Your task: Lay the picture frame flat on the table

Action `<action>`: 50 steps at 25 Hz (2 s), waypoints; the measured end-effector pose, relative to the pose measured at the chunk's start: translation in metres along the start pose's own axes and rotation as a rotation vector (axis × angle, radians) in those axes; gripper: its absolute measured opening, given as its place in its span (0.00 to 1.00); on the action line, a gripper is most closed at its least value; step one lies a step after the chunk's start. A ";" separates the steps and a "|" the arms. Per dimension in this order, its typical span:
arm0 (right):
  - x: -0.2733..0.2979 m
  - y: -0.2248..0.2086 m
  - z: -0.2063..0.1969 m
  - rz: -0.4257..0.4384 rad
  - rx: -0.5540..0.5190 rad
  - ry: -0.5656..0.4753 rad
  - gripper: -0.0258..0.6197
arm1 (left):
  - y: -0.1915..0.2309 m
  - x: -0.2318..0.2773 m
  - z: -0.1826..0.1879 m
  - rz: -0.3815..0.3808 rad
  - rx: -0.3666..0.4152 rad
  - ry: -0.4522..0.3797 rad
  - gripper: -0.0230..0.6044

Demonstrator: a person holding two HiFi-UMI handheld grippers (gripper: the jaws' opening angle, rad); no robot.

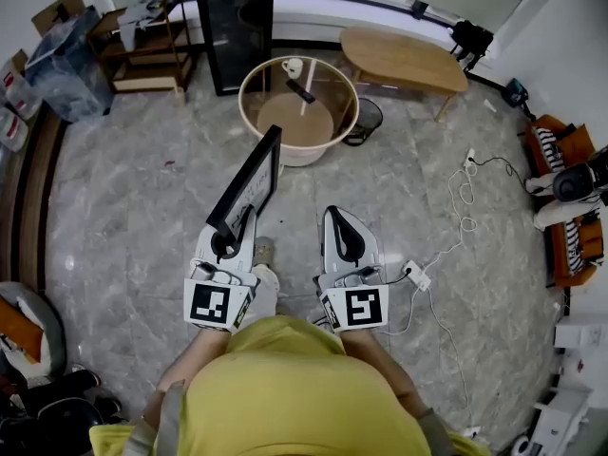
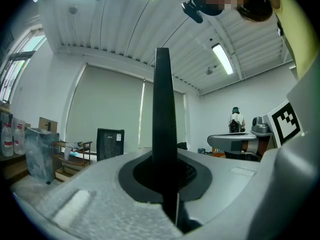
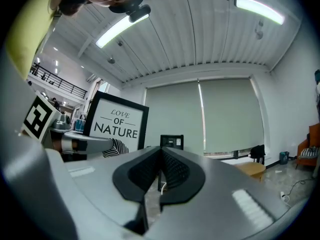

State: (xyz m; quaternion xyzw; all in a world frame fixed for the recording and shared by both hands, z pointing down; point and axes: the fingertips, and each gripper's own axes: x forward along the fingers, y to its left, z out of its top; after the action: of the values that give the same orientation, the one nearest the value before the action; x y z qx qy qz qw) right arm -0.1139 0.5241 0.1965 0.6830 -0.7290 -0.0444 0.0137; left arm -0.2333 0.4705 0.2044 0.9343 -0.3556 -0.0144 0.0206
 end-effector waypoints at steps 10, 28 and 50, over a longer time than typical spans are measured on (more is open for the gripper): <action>0.142 -0.034 -0.010 -0.022 -0.007 0.004 0.04 | 0.083 0.117 0.001 -0.050 0.000 0.017 0.05; 0.261 -0.081 -0.025 -0.103 0.031 0.021 0.04 | 0.149 0.242 -0.003 -0.127 -0.006 0.019 0.05; 0.413 -0.188 -0.057 0.038 -0.019 0.038 0.04 | 0.196 0.411 -0.005 -0.003 0.013 -0.003 0.05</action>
State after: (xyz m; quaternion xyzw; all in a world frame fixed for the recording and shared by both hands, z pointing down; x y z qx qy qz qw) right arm 0.0505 0.0982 0.2203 0.6697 -0.7408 -0.0381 0.0351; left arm -0.0564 0.0505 0.2144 0.9350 -0.3542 -0.0137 0.0140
